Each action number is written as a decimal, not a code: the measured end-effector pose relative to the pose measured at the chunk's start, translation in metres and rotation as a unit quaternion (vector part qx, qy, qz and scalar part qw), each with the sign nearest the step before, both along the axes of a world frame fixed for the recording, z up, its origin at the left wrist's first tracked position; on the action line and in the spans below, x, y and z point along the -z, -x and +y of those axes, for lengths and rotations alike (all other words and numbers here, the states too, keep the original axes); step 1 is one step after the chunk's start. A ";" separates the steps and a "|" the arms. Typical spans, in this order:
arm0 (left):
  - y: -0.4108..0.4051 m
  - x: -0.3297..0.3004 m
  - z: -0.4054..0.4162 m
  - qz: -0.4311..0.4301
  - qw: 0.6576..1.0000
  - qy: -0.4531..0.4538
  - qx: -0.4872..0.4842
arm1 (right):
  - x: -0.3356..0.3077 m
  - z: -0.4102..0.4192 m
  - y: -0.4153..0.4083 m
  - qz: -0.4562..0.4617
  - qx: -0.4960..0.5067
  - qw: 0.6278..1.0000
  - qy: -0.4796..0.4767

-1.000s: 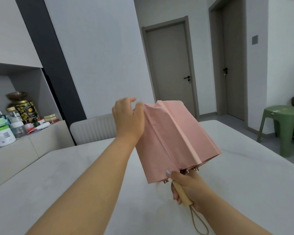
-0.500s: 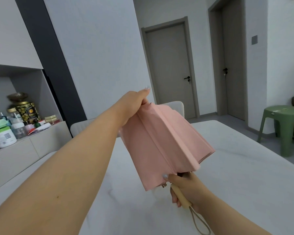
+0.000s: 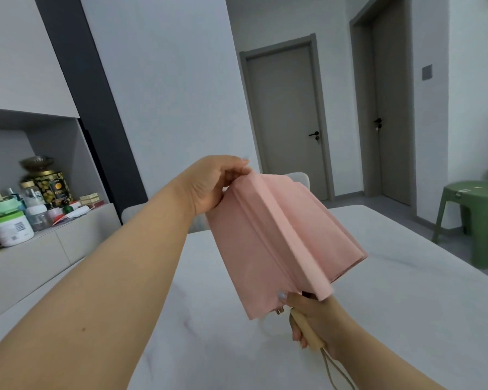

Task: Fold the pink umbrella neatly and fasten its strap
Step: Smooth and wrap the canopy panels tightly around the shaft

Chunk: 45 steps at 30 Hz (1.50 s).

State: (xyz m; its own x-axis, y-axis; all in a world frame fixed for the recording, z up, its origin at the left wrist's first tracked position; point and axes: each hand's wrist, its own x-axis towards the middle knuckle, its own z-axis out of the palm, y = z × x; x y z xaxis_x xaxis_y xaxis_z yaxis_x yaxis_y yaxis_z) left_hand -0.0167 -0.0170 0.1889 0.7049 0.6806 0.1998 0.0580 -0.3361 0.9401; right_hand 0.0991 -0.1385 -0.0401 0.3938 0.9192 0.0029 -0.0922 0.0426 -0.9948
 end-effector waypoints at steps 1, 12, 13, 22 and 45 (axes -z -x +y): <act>0.000 -0.001 0.000 0.028 0.999 -0.030 -0.024 | 0.000 0.000 0.000 -0.002 0.000 1.000 -0.001; -0.005 -0.007 0.000 0.231 0.940 -0.194 -0.159 | 0.000 0.000 0.002 -0.027 -0.010 0.999 0.014; -0.005 -0.007 0.001 0.194 0.959 -0.163 -0.129 | 0.000 0.000 0.003 -0.027 -0.005 0.999 0.019; -0.001 -0.007 0.005 0.182 0.966 -0.166 -0.082 | -0.001 0.002 -0.001 -0.063 0.001 0.998 0.029; 0.016 -0.004 0.016 0.092 0.983 -0.157 -0.031 | 0.000 0.000 -0.002 0.012 -0.012 0.999 -0.043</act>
State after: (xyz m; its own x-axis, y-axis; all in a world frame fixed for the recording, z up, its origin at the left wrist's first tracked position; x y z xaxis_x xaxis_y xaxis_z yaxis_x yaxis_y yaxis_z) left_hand -0.0328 -0.0014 0.1930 0.7079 0.6486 0.2795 0.2473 -0.5983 0.7622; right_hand 0.1008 -0.1384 -0.0398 0.3722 0.9252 0.0740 -0.1179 0.1262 -0.9850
